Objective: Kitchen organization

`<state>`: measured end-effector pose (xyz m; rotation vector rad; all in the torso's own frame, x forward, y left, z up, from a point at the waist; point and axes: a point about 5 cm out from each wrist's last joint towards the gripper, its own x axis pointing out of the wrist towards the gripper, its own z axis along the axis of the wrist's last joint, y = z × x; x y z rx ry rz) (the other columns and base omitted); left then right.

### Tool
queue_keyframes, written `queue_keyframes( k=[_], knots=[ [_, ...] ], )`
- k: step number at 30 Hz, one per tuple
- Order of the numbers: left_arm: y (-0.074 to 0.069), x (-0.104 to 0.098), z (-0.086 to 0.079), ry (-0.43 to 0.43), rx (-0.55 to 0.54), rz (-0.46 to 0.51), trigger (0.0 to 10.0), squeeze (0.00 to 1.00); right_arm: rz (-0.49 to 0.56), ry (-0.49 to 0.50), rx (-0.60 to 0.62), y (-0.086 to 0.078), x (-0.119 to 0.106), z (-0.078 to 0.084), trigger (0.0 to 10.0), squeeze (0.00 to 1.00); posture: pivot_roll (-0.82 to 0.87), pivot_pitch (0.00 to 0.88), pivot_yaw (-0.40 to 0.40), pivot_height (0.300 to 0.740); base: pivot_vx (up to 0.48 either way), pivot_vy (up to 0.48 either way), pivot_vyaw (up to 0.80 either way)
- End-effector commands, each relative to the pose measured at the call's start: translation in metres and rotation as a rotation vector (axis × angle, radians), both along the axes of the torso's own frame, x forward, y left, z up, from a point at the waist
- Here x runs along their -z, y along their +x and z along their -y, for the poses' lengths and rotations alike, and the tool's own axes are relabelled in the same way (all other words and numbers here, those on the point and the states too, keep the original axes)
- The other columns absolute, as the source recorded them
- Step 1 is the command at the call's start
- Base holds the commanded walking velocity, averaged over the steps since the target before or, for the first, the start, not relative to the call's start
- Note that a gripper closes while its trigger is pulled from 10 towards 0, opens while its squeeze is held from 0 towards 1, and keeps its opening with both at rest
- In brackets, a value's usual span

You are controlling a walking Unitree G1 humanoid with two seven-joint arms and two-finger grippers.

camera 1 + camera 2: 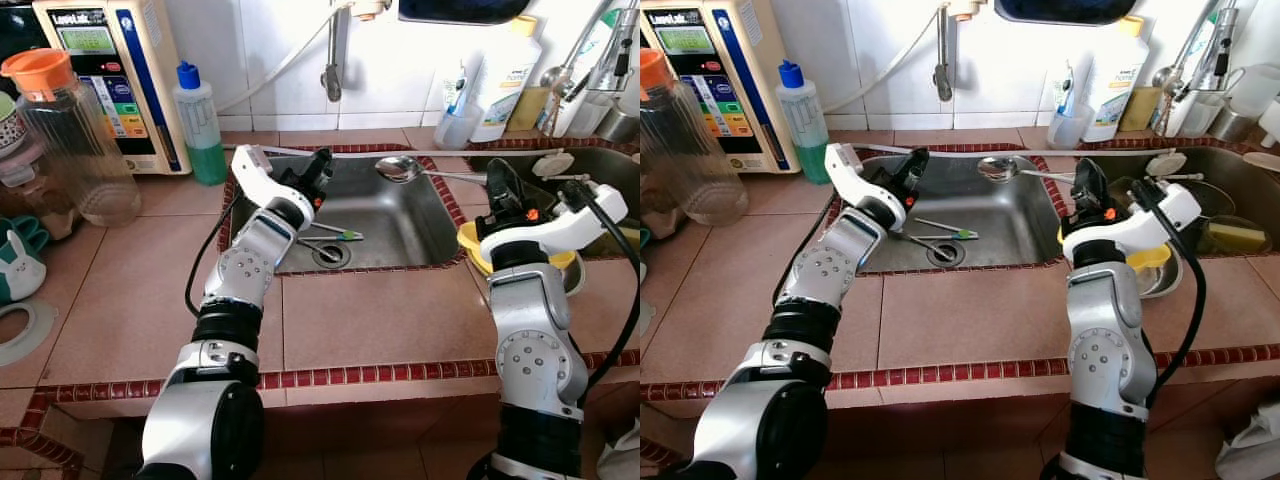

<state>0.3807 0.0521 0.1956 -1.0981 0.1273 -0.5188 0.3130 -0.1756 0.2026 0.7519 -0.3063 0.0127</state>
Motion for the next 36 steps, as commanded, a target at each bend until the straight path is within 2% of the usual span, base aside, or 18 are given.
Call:
queue_keyframes(
  k=[1,2,3,4,6,8,10,17,19,21,28,30,34,36],
  knots=[
    [-0.009,-0.009,0.042,-0.074,0.108,-0.016,10.0,0.0,0.022,0.017,0.002,0.003,-0.004,-0.001,10.0,0.0,0.03,0.0,0.043,0.74,0.0,0.0,0.0],
    [-0.01,-0.007,0.045,-0.077,0.117,-0.024,10.0,0.08,0.02,0.029,-0.003,0.005,-0.004,-0.003,10.0,0.0,0.03,0.0,0.046,0.74,0.0,0.0,0.0],
    [-0.011,-0.006,0.048,-0.087,0.13,-0.033,10.0,1.0,0.019,0.044,-0.013,0.007,-0.003,-0.007,10.0,0.0,0.03,0.0,0.046,0.74,0.0,0.0,0.0],
    [-0.013,-0.002,0.052,-0.094,0.144,-0.047,10.0,1.0,0.02,0.057,-0.031,0.011,-0.003,-0.012,10.0,0.0,0.03,0.0,0.046,0.74,0.0,0.0,0.0],
    [-0.013,-0.001,0.053,-0.097,0.146,-0.056,10.0,1.0,0.021,0.054,-0.039,0.012,-0.003,-0.015,10.0,0.0,0.03,0.0,0.046,0.74,0.0,0.0,0.0],
    [-0.012,0.005,0.055,-0.081,0.138,-0.089,10.0,1.0,0.004,0.113,-0.07,0.018,-0.001,-0.016,10.0,0.0,0.04,0.0,0.048,0.74,0.0,0.0,0.0],
    [-0.011,0.006,0.055,-0.083,0.138,-0.101,10.0,1.0,-0.001,0.113,-0.088,0.019,-0.001,-0.016,10.0,0.0,0.05,0.0,0.048,0.74,0.0,0.0,0.0],
    [-0.011,0.009,0.048,-0.086,0.179,-0.165,10.0,1.0,-0.007,0.006,-0.197,0.03,-0.01,-0.01,10.0,0.0,0.06,0.0,0.037,0.74,0.0,0.0,0.0],
    [-0.01,0.013,0.039,-0.064,0.193,-0.178,10.0,1.0,-0.012,-0.013,-0.217,0.035,-0.014,-0.008,10.0,0.0,0.06,0.0,0.032,0.74,0.0,0.0,0.0],
    [-0.006,0.014,0.023,-0.006,0.218,-0.175,10.0,1.0,-0.017,-0.1,-0.28,0.04,-0.02,-0.006,10.0,0.0,0.07,0.0,0.032,0.74,0.0,0.0,0.0],
    [-0.004,0.014,0.021,0.027,0.248,-0.141,10.0,1.0,-0.002,-0.116,-0.29,0.045,-0.025,-0.001,10.0,0.0,0.07,0.0,0.032,0.74,0.0,0.0,0.0],
    [-0.004,0.02,0.022,0.064,0.255,-0.122,10.0,1.0,0.014,-0.125,-0.303,0.045,-0.024,-0.003,10.0,0.0,0.07,0.0,0.032,0.74,0.0,0.0,0.0],
    [-0.002,0.027,0.015,0.066,0.249,-0.117,10.0,1.0,-0.019,-0.099,-0.355,0.049,-0.012,-0.001,10.0,0.0,0.06,0.0,0.028,0.74,0.0,0.0,0.0],
    [0.0,0.03,0.011,0.101,0.254,-0.11,10.0,1.0,-0.035,-0.128,-0.379,0.054,-0.008,0.002,10.0,0.0,0.07,0.0,0.025,0.74,0.0,0.0,0.0]
  ],
)
